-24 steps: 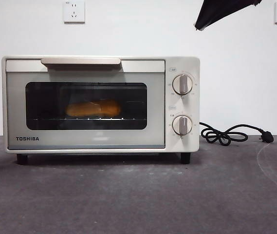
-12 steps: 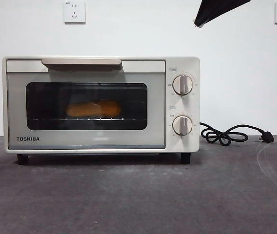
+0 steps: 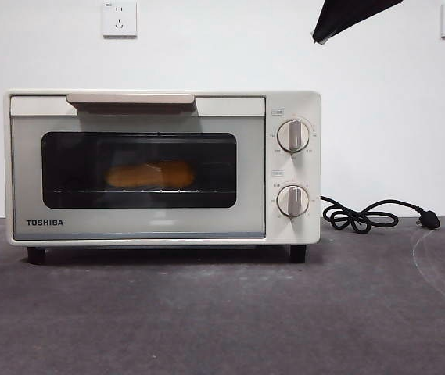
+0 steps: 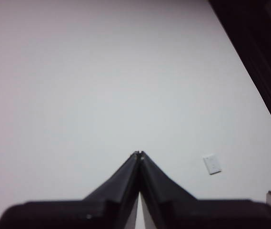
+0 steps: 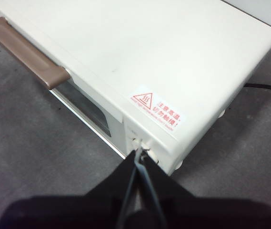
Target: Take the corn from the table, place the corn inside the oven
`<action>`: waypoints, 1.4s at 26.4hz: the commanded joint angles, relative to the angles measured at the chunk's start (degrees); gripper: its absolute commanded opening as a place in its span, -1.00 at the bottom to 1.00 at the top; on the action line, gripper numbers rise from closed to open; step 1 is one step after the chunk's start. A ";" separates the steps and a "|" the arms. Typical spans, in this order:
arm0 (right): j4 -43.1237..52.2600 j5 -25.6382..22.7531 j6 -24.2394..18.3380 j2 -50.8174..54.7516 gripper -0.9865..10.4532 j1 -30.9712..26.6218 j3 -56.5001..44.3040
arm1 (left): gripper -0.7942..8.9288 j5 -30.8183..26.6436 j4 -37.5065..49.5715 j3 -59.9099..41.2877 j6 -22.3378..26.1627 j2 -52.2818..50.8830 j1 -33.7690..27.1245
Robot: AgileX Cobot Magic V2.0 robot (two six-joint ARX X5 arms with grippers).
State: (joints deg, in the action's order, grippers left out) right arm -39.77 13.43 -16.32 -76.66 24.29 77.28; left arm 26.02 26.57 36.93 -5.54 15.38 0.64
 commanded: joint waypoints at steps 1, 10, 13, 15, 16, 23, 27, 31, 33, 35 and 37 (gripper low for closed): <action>0.48 -0.04 -0.02 -0.33 -0.83 0.02 0.04 | -0.84 -2.91 2.10 -6.12 -0.37 -3.13 -0.24; 0.50 -0.04 -0.02 -0.33 -0.83 0.02 0.04 | -0.84 -13.57 0.74 -22.16 -0.02 -12.22 -0.20; 0.48 -0.04 -0.02 -0.33 -0.83 0.04 0.04 | -0.84 -16.13 1.27 -27.50 -0.07 -14.99 -0.15; 0.55 -0.04 -0.02 -0.33 -0.83 0.02 0.04 | -0.84 -17.86 2.25 -30.08 -0.04 -14.99 -0.17; 0.57 -0.02 -0.02 -0.33 -0.83 0.04 0.04 | -0.84 -18.16 1.97 -31.34 -0.07 -14.99 -0.17; 0.79 -0.02 -0.02 -0.33 -0.83 0.04 0.04 | -0.84 -18.27 -1.84 -36.39 0.24 -14.99 -0.17; 0.83 -0.04 -0.02 -0.33 -0.83 0.02 0.04 | -0.84 -18.78 -9.75 -36.37 1.33 -14.99 -0.20; 0.83 -0.02 -0.02 -0.33 -0.83 0.04 0.04 | -0.84 -18.78 -18.34 -36.39 3.91 -14.99 -0.20; 0.83 -0.04 -0.02 -0.33 -0.83 0.02 0.04 | -0.84 -18.78 -22.88 -36.37 4.81 -15.02 -0.20; 0.83 -0.02 -0.02 -0.33 -0.83 0.02 0.04 | -0.85 -18.80 -28.30 -36.37 5.81 -14.99 -0.20; 0.83 -0.04 -0.02 -0.33 -0.83 0.02 0.04 | -0.84 -19.28 -33.81 -36.37 6.88 -15.02 -0.20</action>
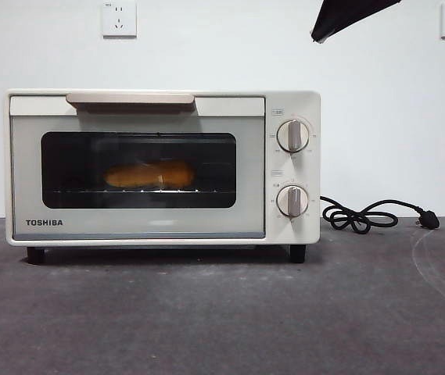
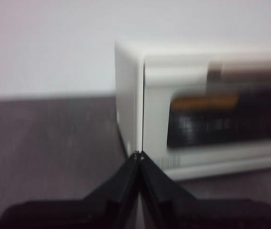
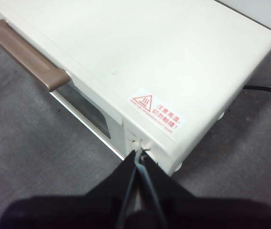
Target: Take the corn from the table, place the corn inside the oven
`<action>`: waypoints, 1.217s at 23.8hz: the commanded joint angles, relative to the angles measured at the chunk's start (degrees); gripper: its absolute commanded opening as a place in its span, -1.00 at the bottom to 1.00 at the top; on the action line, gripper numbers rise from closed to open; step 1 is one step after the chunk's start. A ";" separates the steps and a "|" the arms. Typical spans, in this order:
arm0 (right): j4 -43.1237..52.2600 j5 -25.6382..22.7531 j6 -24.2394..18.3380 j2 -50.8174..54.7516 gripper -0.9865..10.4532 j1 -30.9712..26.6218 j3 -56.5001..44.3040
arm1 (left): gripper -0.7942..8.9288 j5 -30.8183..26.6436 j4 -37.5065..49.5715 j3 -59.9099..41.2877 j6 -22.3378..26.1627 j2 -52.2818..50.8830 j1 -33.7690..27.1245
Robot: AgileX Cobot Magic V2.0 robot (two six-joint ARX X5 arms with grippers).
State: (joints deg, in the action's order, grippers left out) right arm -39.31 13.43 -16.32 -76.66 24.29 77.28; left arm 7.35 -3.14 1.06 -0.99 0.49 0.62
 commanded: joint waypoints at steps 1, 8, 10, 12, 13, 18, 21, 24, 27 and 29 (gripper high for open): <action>0.37 -0.02 -0.02 -0.33 -0.83 0.02 0.04 | -0.84 -1.33 -6.16 -0.50 2.60 -0.13 -0.17; 0.37 -0.02 -0.02 -0.33 -0.83 0.04 0.04 | -0.84 -4.26 -6.71 -0.50 3.13 -0.13 -0.20; 0.39 -0.04 -0.02 -0.33 -0.83 0.02 0.04 | -0.84 -4.00 -6.58 -0.50 2.95 -0.13 -0.15; 0.39 -0.04 -0.02 -0.33 -0.83 0.02 0.04 | -0.84 -4.00 -6.21 -0.50 2.95 -0.13 -0.15; 0.39 -0.04 -0.02 -0.33 -0.83 0.02 0.04 | -0.84 -4.00 -6.23 -0.50 2.95 -0.13 -0.15; 0.37 -0.04 -0.02 -0.33 -0.83 0.04 0.04 | -0.84 -4.09 -6.23 -0.50 2.95 0.31 -0.15; 0.39 -0.04 -0.02 -0.33 -0.83 0.02 0.04 | -0.84 -4.11 -6.23 -0.50 2.95 0.50 -0.15; 0.39 -0.04 -0.02 -0.33 -0.83 0.02 0.04 | -0.84 -4.11 -6.23 -0.50 2.95 0.66 -0.15; 0.37 -0.04 -0.02 -0.33 -0.83 0.02 0.04 | -0.84 -4.13 -6.23 -0.50 2.95 0.66 -0.15; 0.37 -0.04 -0.02 -0.33 -0.83 0.02 0.04 | -0.84 -4.13 -6.23 -0.50 2.95 0.66 -0.15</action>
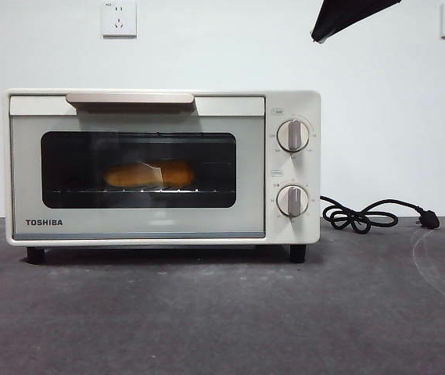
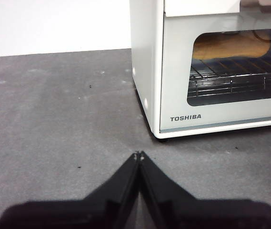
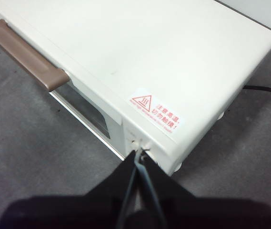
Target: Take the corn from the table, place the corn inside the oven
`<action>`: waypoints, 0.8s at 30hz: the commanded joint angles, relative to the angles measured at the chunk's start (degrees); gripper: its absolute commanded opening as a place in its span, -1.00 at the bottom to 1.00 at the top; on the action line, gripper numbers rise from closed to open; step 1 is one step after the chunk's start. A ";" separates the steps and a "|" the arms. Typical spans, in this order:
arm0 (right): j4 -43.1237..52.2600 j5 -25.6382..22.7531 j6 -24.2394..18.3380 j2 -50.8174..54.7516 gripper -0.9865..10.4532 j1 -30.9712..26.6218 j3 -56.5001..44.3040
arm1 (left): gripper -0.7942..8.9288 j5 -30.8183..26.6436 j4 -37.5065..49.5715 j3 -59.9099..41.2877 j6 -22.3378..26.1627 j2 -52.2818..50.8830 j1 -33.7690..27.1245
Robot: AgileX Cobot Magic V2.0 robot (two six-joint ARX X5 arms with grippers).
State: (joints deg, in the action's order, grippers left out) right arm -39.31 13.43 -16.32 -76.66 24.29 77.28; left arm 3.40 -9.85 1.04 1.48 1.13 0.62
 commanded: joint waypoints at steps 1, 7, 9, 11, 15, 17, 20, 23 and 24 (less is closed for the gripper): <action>0.39 -0.04 -0.02 -0.33 -0.83 0.02 0.04 | -0.84 -0.17 0.48 -0.48 0.48 0.02 -0.15; 0.39 -1.25 -0.68 -0.33 -0.83 0.02 0.04 | -0.84 -0.17 0.48 -0.48 0.48 0.02 -0.15; 0.35 -3.06 -0.68 -0.33 -0.83 0.00 0.04 | -0.84 -0.17 0.48 -0.48 0.48 0.02 -0.15; 0.55 -6.25 -3.34 -0.33 -0.83 -0.31 0.04 | -0.84 -0.17 0.48 -0.48 0.48 0.02 -0.15; -3.39 -10.29 -0.37 0.09 -0.83 -3.87 -0.11 | -0.84 -0.17 0.48 -0.48 0.48 0.02 -0.15; -6.80 -10.16 4.50 1.11 -0.83 -7.23 -0.90 | -0.84 -0.17 0.48 -0.48 0.48 0.02 -0.15; -7.32 -9.53 9.03 4.74 -0.83 -12.76 -5.14 | -0.84 -0.17 0.48 -0.48 0.48 0.02 -0.15; -1.64 -8.90 10.88 10.27 -0.83 -17.46 -12.83 | -0.84 -0.17 0.48 -0.48 0.48 0.02 -0.15; 1.16 -8.92 11.34 12.00 -0.83 -18.64 -15.58 | -0.84 -0.17 0.48 -0.48 0.48 0.02 -0.17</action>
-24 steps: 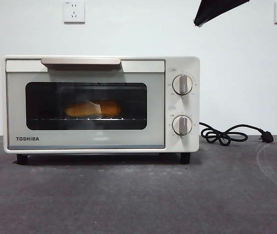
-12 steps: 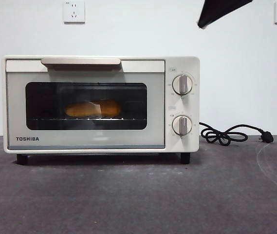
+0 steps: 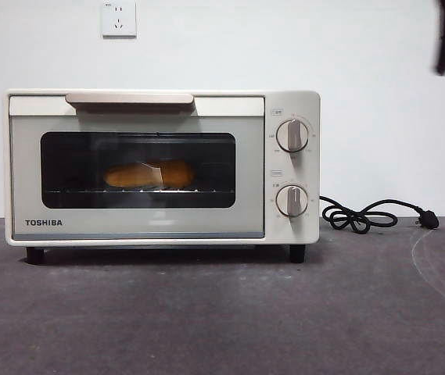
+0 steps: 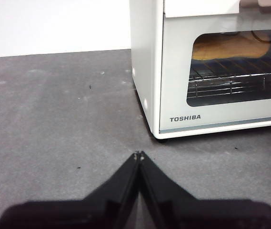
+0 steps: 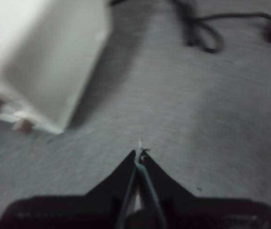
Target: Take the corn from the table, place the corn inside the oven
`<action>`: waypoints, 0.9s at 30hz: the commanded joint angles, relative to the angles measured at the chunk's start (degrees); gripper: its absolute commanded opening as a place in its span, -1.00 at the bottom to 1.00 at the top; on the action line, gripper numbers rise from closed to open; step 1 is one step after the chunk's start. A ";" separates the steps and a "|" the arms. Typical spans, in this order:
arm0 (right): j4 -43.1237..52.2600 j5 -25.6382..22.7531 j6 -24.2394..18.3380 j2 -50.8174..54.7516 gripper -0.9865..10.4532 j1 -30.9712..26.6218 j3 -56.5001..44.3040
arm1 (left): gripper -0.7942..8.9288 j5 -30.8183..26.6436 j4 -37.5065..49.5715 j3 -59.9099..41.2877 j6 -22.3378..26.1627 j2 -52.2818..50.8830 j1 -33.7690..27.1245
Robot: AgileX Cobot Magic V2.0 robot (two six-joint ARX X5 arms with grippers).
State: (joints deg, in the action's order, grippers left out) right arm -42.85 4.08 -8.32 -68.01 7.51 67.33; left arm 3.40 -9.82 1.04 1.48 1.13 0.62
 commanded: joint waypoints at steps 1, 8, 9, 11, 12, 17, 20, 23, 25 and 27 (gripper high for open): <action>8.37 0.42 3.69 5.46 -0.83 -3.21 -9.01 | -0.84 -0.17 0.48 -0.48 0.48 0.02 -0.17; 43.87 0.09 3.82 26.47 -0.83 -8.90 -39.21 | -0.84 -0.20 0.46 -0.48 0.48 0.15 -0.17; 45.07 -0.09 3.82 29.18 -0.83 -9.38 -41.70 | -0.84 -0.20 0.46 -0.48 0.48 0.15 -0.17; 44.59 -0.07 3.80 35.50 -0.83 -10.47 -46.42 | -0.84 -0.20 0.46 -0.48 0.48 0.15 -0.17; 44.11 -0.04 3.67 39.21 -0.83 -10.91 -48.85 | -0.84 -0.20 0.46 -0.48 0.48 0.17 -0.17; 43.74 0.00 3.61 49.77 -0.83 -12.20 -56.61 | -0.84 -0.20 0.46 -0.48 0.48 0.17 -0.17; 42.95 0.02 3.69 55.41 -0.83 -12.92 -60.67 | -0.84 -0.20 0.46 -0.48 0.48 0.17 -0.17; 41.92 0.07 3.87 60.04 -0.83 -12.94 -63.98 | -0.84 -0.20 0.46 -0.48 0.48 0.17 -0.17; 41.13 0.33 3.89 62.25 -0.83 -12.94 -65.53 | -0.84 -0.20 0.46 -0.48 0.48 0.17 -0.17; 39.19 0.39 4.22 64.48 -0.83 -12.94 -66.51 | -0.84 -0.20 0.46 -0.48 0.50 0.17 -0.17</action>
State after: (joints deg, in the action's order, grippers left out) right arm -3.51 4.45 -5.02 -4.27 -5.39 1.41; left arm 3.40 -9.82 1.04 1.48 1.30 0.62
